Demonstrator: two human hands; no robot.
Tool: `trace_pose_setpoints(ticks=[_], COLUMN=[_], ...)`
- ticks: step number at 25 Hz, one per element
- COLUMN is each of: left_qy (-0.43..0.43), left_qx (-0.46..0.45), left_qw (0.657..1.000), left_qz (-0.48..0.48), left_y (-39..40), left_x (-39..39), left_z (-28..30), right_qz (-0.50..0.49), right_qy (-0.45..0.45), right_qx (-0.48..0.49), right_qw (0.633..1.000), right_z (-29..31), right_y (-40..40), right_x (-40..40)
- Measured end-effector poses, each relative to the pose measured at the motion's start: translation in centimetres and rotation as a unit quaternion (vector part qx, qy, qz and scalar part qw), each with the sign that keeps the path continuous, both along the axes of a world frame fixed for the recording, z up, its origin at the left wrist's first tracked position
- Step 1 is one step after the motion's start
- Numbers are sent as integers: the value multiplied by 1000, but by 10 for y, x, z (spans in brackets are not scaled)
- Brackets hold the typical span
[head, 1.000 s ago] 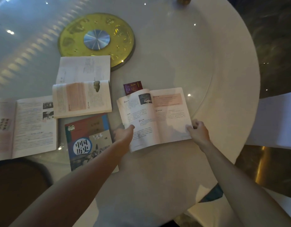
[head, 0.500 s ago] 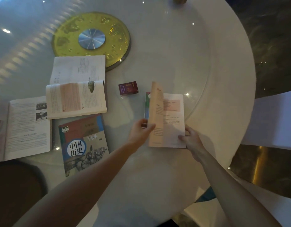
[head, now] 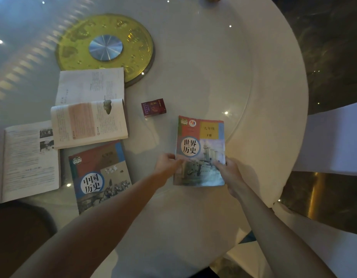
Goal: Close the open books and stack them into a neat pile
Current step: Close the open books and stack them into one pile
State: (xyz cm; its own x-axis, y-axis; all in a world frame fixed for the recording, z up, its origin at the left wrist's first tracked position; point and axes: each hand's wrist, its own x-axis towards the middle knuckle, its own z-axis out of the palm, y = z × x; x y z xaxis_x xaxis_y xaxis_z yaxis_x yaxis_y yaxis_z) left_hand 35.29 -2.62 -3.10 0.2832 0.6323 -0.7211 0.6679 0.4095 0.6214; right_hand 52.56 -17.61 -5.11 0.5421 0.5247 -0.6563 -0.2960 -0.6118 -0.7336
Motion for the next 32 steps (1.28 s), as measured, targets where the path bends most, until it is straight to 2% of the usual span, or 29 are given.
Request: trace_pose_setpoints(ticks=[7,12,16,22,27,32], left_qy=[-110,-132,-94,-31,19,82], left_qx=[18,57,66,69,92,180], left_qw=[993,983,972,966,968,969], left_qz=[46,112,204,248,232,149], left_y=[18,22,19,1,3,13], left_x=[-86,-174,-237,-297,-311,-318], left_z=[20,28,16,-9,-20,-22], right_qz=[40,96,162,284,310,337], right_qy=[62,34,-3,-138,-235,-301], right_qx=[38,51,22,-46,-75,-106], right_qw=[997,994,987,948,918,886], right_z=[17,29,28,24,18,14], right_y=[15,61,96,120,123,128], right_x=[-48,-115,-166,-228,-251,-259])
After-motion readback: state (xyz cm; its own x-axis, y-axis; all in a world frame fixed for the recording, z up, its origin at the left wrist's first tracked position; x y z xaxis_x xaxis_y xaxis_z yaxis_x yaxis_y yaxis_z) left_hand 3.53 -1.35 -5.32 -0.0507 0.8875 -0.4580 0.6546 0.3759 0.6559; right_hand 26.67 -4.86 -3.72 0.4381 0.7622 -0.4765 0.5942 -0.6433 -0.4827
